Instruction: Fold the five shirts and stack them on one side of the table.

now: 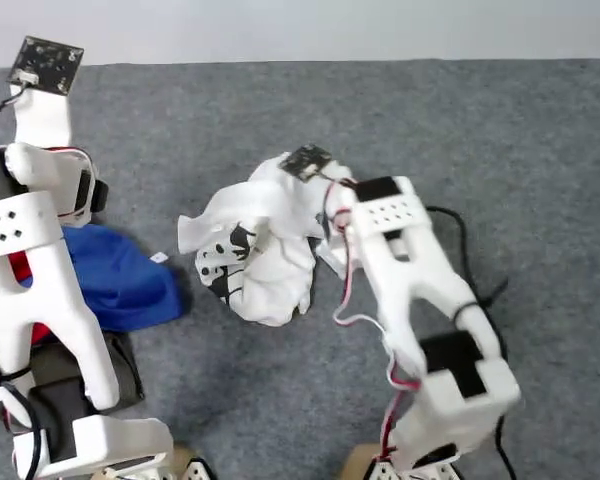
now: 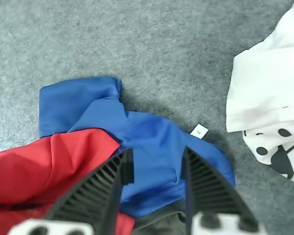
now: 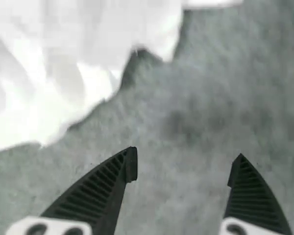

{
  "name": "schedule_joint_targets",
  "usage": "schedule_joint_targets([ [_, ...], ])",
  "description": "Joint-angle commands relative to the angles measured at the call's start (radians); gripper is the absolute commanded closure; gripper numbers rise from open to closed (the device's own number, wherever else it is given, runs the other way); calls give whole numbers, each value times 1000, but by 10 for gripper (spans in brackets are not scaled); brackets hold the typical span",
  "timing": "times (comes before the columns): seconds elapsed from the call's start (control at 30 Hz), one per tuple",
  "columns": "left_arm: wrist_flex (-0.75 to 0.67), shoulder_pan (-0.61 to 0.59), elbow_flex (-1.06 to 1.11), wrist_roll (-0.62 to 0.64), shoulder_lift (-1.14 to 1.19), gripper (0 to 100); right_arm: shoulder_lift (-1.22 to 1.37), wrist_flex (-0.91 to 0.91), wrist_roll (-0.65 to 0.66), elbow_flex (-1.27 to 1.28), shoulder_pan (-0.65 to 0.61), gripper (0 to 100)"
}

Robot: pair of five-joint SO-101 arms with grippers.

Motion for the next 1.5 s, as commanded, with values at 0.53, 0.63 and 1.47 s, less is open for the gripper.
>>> schedule_joint_targets([
  [0.53, 20, -6, -4, -3, -48, 834, 463, -16, 120, -559, -35, 731],
  [0.63, 20, -6, 7, -2, -46, 834, 490, -10, 124, -624, -30, 849],
  [1.47, 18, 0, 77, -3, -43, 882, 105, 415, 183, -899, 47, 988],
])
